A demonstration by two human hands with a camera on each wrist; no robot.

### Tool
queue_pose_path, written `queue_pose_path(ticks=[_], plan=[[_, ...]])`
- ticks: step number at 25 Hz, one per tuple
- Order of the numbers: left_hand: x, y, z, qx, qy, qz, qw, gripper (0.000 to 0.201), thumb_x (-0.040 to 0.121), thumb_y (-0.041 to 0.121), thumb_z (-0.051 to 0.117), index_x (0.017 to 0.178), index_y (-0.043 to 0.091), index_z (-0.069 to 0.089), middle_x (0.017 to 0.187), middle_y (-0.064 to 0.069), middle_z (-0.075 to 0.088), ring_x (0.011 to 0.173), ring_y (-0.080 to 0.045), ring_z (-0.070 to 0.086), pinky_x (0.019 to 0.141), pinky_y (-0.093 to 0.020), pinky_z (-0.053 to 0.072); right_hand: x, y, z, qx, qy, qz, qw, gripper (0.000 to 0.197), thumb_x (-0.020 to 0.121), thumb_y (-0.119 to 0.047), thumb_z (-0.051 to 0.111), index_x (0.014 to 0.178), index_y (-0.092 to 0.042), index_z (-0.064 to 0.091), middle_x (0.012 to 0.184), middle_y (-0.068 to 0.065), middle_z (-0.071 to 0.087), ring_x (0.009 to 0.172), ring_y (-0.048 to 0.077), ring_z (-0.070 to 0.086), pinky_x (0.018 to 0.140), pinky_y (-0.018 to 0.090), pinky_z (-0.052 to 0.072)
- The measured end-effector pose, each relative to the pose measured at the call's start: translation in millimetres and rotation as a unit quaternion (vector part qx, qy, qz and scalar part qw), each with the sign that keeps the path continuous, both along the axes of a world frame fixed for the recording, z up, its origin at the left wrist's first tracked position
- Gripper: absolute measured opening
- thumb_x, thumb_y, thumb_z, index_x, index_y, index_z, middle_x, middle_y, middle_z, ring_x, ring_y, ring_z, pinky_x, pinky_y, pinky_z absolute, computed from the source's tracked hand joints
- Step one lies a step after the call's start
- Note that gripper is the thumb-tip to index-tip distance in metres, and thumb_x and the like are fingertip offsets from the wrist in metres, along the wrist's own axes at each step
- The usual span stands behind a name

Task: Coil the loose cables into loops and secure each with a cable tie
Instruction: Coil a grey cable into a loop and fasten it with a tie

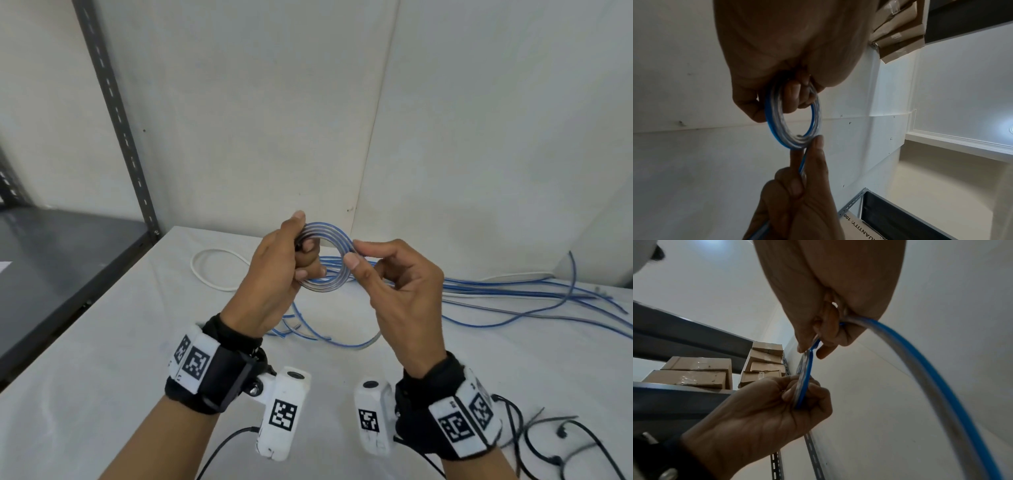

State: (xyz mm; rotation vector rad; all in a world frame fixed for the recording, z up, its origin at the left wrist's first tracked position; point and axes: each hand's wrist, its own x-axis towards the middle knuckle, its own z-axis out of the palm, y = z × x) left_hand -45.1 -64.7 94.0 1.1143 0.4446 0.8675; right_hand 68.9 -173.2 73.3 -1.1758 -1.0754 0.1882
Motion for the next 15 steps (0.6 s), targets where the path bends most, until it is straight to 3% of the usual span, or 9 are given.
queue_pose_path(ticks=[2, 5, 7, 9, 11, 13, 15], plan=[[3, -2, -1, -0.011, -0.019, -0.006, 1.0, 0.041, 0.11, 0.031, 0.035, 0.072, 0.016, 0.035, 0.05, 0.008, 0.027, 0.044, -0.011, 0.021, 0.065, -0.033, 0.031, -1, 1, -1, 0.005, 0.044, 0.031, 0.999, 0.015, 0.081, -0.031, 0.077, 0.093, -0.021, 0.074, 0.084, 0.001, 0.077, 0.064, 0.017, 0.063, 0.054, 0.014, 0.042], [2, -2, -1, 0.012, 0.003, -0.028, 1.0, 0.041, 0.108, 0.024, 0.031, 0.069, 0.013, 0.039, 0.049, 0.003, 0.026, 0.044, -0.014, 0.027, 0.071, -0.041, 0.037, 2, -2, 4, 0.017, 0.053, 0.034, 0.998, 0.014, 0.081, -0.024, 0.076, 0.093, -0.017, 0.074, 0.089, 0.009, 0.079, 0.082, 0.024, 0.076, 0.062, 0.017, 0.051], [-4, 3, 0, 0.081, 0.084, -0.065, 0.991, 0.048, 0.105, 0.02, 0.029, 0.063, 0.01, 0.048, 0.051, -0.009, 0.028, 0.044, -0.02, 0.039, 0.079, -0.045, 0.042, 13, -9, 8, -0.004, 0.009, 0.046, 0.999, 0.011, 0.083, -0.019, 0.076, 0.094, -0.019, 0.076, 0.089, 0.004, 0.079, 0.085, 0.023, 0.076, 0.072, 0.025, 0.058], [-12, 5, -1, 0.175, 0.193, -0.113, 0.959, 0.055, 0.108, 0.027, 0.03, 0.064, 0.009, 0.058, 0.052, -0.013, 0.037, 0.049, -0.024, 0.049, 0.079, -0.044, 0.05, 24, -15, 8, -0.059, -0.066, 0.069, 0.994, 0.011, 0.086, -0.015, 0.077, 0.095, -0.02, 0.078, 0.091, -0.001, 0.079, 0.086, 0.023, 0.075, 0.078, 0.037, 0.06], [-14, -1, -2, 0.243, 0.26, -0.133, 0.925, 0.055, 0.11, 0.037, 0.032, 0.068, 0.012, 0.055, 0.054, -0.001, 0.042, 0.055, -0.019, 0.052, 0.078, -0.038, 0.053, 28, -17, 6, -0.102, -0.141, 0.067, 0.982, 0.01, 0.089, -0.017, 0.076, 0.098, -0.021, 0.079, 0.091, -0.004, 0.078, 0.084, 0.025, 0.073, 0.076, 0.047, 0.057], [-12, -6, -3, 0.266, 0.268, -0.103, 0.92, 0.05, 0.11, 0.039, 0.035, 0.07, 0.012, 0.049, 0.057, 0.006, 0.042, 0.059, -0.014, 0.053, 0.069, -0.026, 0.049, 28, -15, 5, -0.104, -0.159, 0.055, 0.98, 0.012, 0.09, -0.016, 0.075, 0.1, -0.021, 0.08, 0.093, -0.009, 0.078, 0.082, 0.018, 0.071, 0.071, 0.041, 0.055], [-10, -5, -2, 0.254, 0.228, -0.054, 0.938, 0.048, 0.109, 0.039, 0.038, 0.071, 0.012, 0.047, 0.057, 0.007, 0.041, 0.056, -0.012, 0.052, 0.066, -0.02, 0.046, 27, -14, 6, -0.071, -0.125, 0.023, 0.989, 0.014, 0.089, -0.014, 0.075, 0.099, -0.023, 0.079, 0.092, -0.013, 0.078, 0.077, 0.014, 0.069, 0.066, 0.032, 0.053]])
